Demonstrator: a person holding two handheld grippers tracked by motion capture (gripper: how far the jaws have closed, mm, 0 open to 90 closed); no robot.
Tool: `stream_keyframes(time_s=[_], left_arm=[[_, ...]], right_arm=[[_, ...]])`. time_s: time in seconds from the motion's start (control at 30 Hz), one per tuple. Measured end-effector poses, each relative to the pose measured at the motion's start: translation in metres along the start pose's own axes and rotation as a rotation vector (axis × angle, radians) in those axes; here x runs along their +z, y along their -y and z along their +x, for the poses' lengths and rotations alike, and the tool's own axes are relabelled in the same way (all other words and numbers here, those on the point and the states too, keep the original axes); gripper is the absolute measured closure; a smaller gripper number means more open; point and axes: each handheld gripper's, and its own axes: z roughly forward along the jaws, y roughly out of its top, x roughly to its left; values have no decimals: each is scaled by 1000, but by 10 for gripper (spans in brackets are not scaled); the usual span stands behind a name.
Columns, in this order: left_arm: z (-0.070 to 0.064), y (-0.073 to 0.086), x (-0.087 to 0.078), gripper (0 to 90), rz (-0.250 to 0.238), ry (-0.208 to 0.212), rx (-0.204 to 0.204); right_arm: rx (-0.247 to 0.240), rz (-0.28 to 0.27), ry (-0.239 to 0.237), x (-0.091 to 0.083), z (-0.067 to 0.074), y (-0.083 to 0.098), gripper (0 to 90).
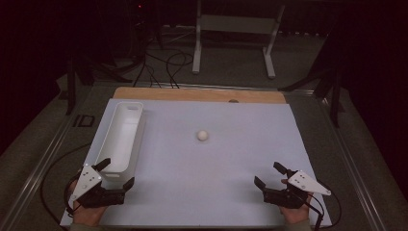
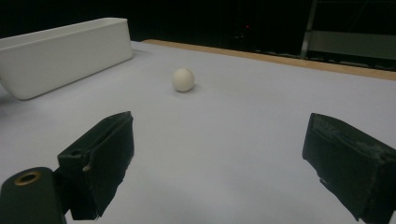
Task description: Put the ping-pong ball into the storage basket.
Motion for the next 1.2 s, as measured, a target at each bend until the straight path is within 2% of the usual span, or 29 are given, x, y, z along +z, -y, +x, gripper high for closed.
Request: stream_keyframes(time_s=[0.37, 0.57, 0.73, 0.97, 1.13, 1.2], left_arm=[[-4, -13, -3, 0, -19, -10, 12], [-5, -19, -4, 0, -3, -4, 11], [-4, -25, -5, 0, 5, 3, 3], [-3, -42, -4, 0, -7, 30, 16], [-5, -57, 3, 0, 12, 35, 40], [-5, -59, 4, 0, 12, 39, 39]], right_arm=[[0, 23, 17, 1, -3, 1, 86], [7, 28, -3, 4, -2, -1, 86], [6, 32, 5, 5, -1, -1, 86], [12, 36, 18, 3, -3, 1, 86], [7, 55, 17, 4, -2, 4, 86], [10, 59, 19, 4, -2, 3, 85]])
